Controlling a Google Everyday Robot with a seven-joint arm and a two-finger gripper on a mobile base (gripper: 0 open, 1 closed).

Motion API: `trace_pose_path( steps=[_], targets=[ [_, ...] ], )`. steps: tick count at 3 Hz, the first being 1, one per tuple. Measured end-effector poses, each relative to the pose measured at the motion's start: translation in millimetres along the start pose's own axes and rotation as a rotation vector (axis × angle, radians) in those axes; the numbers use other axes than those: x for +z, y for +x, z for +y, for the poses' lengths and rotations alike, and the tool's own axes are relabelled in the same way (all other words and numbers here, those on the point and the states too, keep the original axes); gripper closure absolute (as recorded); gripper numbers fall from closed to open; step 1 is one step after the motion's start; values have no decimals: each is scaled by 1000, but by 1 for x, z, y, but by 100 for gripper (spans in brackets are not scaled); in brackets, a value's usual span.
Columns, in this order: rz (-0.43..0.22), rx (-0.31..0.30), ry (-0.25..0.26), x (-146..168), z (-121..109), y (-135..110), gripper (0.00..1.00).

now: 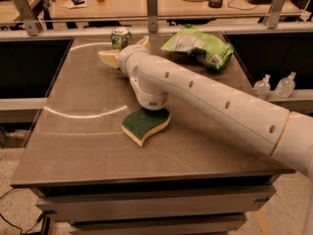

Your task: Move green can near green rice chip bag

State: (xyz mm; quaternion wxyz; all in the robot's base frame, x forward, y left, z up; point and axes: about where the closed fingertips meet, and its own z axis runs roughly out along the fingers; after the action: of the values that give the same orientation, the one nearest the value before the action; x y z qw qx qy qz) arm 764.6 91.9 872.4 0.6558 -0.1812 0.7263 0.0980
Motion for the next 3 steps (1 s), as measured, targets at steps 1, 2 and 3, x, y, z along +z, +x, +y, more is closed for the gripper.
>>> trace_pose_path(
  steps=[1, 2, 3],
  targets=[
    [-7, -12, -14, 5, 1, -4, 41],
    [-2, -43, -44, 4, 4, -10, 64],
    [1, -107, -40, -3, -11, -16, 87]
  ],
)
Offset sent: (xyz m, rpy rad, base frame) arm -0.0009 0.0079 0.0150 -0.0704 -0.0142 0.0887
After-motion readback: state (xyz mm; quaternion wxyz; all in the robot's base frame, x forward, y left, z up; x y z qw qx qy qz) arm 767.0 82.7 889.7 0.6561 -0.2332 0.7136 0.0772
